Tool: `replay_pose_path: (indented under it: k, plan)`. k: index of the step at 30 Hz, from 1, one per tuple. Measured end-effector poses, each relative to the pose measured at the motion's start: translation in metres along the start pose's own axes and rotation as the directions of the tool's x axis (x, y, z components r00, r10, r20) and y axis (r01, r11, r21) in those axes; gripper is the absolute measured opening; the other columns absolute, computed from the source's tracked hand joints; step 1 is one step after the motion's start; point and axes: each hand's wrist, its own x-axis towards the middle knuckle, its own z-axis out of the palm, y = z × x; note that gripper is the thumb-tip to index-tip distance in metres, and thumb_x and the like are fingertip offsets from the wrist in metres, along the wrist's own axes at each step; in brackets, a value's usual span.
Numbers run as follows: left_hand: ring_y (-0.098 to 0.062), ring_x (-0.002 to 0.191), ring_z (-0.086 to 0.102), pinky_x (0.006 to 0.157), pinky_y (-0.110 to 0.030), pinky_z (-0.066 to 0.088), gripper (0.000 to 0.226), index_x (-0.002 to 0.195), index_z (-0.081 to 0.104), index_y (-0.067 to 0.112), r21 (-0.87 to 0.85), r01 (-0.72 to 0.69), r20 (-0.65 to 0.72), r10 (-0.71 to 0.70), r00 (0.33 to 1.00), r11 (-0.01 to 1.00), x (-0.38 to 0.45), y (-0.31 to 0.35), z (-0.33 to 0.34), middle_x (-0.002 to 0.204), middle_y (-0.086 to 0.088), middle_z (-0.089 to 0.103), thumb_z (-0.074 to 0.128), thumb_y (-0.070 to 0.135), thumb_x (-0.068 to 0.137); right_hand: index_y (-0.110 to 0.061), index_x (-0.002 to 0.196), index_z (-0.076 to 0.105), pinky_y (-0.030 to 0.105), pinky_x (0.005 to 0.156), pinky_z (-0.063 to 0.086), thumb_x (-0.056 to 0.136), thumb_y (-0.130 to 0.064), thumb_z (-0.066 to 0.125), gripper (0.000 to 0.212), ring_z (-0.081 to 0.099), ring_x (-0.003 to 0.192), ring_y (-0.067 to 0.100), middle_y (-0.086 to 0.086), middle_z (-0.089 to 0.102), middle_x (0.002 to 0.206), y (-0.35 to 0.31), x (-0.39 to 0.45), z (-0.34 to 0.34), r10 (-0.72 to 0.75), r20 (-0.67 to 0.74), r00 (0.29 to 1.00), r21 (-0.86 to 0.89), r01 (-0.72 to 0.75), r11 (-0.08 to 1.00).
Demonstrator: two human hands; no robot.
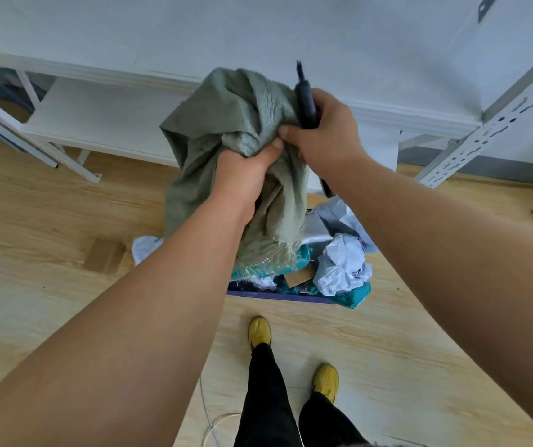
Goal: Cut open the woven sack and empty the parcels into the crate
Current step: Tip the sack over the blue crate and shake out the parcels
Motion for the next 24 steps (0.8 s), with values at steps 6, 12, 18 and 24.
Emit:
replay_pose_path:
  k: [6, 12, 18, 24]
  plan:
    - [-0.014, 0.114, 0.06, 0.103, -0.038, 0.045, 0.073, 0.131, 0.052, 0.015, 0.371, -0.046, 0.041, 0.033, 0.999, 0.928, -0.017, -0.02, -0.025, 0.123, 0.002, 0.064, 0.085, 0.03, 0.068, -0.022, 0.102, 0.058, 0.036, 0.064, 0.052, 0.078, -0.007, 0.072, 0.032, 0.053, 0.06, 0.012, -0.008, 0.056, 0.072, 0.003, 0.0, -0.011, 0.085, 0.14, 0.987, 0.044, -0.092, 0.995]
    - [0.009, 0.097, 0.051, 0.079, -0.005, 0.035, 0.06, 0.121, 0.053, 0.029, 0.608, -0.065, 0.053, 0.042, 0.998, 0.791, -0.032, -0.067, -0.051, 0.109, 0.025, 0.055, 0.083, 0.037, 0.069, -0.016, 0.084, 0.056, 0.024, 0.043, 0.04, 0.084, -0.001, 0.068, 0.019, 0.043, 0.043, 0.011, 0.002, 0.048, 0.06, 0.011, -0.019, 0.015, 0.198, 0.373, 0.906, 0.319, -0.326, 0.89]
    - [-0.018, 0.11, 0.059, 0.097, -0.033, 0.048, 0.055, 0.126, 0.054, 0.007, 0.254, 0.136, -0.271, -0.065, 0.96, 0.957, 0.014, -0.069, -0.064, 0.119, 0.0, 0.063, 0.076, 0.027, 0.079, -0.023, 0.125, 0.058, 0.02, 0.047, 0.046, 0.08, -0.012, 0.075, 0.05, 0.048, 0.039, 0.007, 0.002, 0.062, 0.108, 0.034, -0.014, 0.03, 0.19, 0.195, 0.962, 0.185, -0.226, 0.956]
    - [-0.022, 0.107, 0.063, 0.094, -0.04, 0.051, 0.052, 0.125, 0.058, 0.013, 0.077, 0.287, -0.143, -0.274, 0.951, 0.955, 0.05, -0.059, -0.097, 0.117, -0.002, 0.066, 0.078, 0.023, 0.078, -0.02, 0.133, 0.051, 0.022, 0.049, 0.054, 0.067, -0.026, 0.087, 0.076, 0.065, 0.057, 0.005, -0.004, 0.064, 0.099, 0.088, -0.039, 0.087, 0.361, 0.154, 0.92, -0.039, -0.36, 0.932]
